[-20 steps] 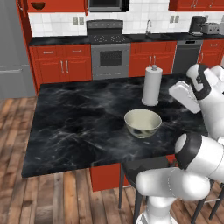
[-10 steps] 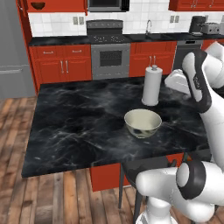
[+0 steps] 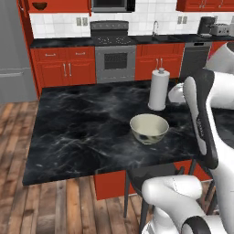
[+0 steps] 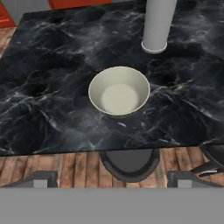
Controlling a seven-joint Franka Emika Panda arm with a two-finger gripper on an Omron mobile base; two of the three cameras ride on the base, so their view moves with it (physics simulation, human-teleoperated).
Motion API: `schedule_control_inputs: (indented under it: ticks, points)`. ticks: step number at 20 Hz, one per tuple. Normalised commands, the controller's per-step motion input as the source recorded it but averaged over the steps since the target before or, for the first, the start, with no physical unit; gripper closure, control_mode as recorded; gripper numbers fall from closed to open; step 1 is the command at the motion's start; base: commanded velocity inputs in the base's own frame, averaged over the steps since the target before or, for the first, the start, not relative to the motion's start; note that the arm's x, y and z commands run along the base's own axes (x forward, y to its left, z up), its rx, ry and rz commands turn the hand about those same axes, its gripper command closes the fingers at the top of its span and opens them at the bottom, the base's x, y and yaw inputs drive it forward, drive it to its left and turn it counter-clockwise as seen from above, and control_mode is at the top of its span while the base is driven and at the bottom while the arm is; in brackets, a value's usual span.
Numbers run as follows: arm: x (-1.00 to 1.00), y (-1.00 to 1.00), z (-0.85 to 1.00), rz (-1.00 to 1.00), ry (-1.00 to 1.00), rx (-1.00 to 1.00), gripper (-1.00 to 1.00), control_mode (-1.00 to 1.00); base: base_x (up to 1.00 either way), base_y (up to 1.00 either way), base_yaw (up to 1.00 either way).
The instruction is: Pick up the bowls from the cabinet and place each bowl in front of a stool on the dining counter.
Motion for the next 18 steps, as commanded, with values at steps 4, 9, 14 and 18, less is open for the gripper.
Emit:
schedule_control_inputs:
  ticks: [4, 9, 14, 18]
  points:
    - [-0.87, 0.37, 0.03, -0.05, -0.11, -0.14, -1.0, -1.0, 0.0, 0.0, 0.0]
    - [-0.68, 0.01, 0.05, -0.05, -0.02, -0.05, -1.0, -1.0, 0.0, 0.0, 0.0]
    - [-0.52, 0.0, 0.24, -0.01, 0.0, -0.01, -1.0, -1.0, 0.0, 0.0, 0.0]
    - [-0.27, 0.03, 0.34, 0.0, 0.08, -0.02, -1.0, -1.0, 0.0, 0.0, 0.0]
